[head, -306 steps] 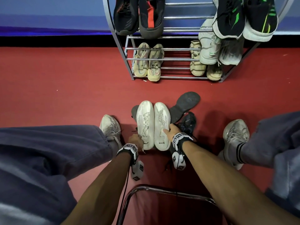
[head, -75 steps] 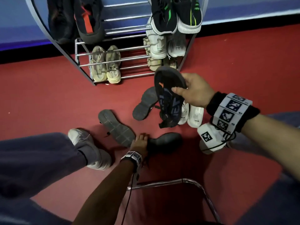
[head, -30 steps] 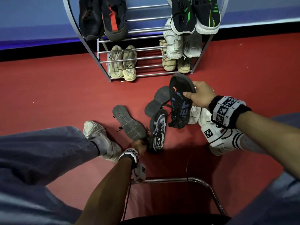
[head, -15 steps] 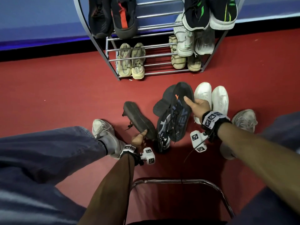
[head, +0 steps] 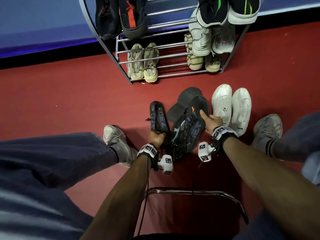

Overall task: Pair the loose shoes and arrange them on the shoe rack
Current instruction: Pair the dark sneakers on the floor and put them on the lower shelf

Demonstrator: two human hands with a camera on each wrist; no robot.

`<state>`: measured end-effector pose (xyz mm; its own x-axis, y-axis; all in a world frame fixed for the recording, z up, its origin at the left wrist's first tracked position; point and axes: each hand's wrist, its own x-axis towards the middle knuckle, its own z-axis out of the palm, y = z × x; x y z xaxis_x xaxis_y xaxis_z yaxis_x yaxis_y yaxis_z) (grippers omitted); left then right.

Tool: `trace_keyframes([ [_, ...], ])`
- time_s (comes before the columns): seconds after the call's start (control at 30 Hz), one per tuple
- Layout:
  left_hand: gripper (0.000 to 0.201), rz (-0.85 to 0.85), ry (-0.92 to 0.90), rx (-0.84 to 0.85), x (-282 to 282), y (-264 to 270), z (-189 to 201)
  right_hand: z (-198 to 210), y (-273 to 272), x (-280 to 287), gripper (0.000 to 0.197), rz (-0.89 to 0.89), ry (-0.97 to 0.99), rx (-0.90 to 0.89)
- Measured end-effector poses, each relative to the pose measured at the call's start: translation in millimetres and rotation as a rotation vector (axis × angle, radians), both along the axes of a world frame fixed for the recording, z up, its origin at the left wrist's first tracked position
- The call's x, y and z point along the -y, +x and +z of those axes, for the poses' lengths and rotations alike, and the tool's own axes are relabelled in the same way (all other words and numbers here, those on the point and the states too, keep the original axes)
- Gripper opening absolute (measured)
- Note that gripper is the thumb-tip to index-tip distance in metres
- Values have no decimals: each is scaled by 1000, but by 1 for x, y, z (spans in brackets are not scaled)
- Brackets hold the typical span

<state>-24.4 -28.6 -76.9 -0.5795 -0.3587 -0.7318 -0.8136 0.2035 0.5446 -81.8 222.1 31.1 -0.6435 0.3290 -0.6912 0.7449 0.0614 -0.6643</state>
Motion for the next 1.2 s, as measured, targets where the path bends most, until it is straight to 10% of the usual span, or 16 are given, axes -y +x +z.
trace_keyframes([
  [0.43,100,40,-107,218,5,18,4,-35,15,16,51,143,-175,123],
  [0.6,13,348,299,116,10,19,20,-42,24,14,48,200,-92,88],
  [0.7,44,304,327,159,17,24,6,-46,28,16,51,179,-92,79],
  [1.0,17,82,269,45,-15,15,31,-43,32,18,59,278,-116,206],
  [1.2,32,9,242,13,-14,10,42,-50,43,17,38,348,-69,329],
])
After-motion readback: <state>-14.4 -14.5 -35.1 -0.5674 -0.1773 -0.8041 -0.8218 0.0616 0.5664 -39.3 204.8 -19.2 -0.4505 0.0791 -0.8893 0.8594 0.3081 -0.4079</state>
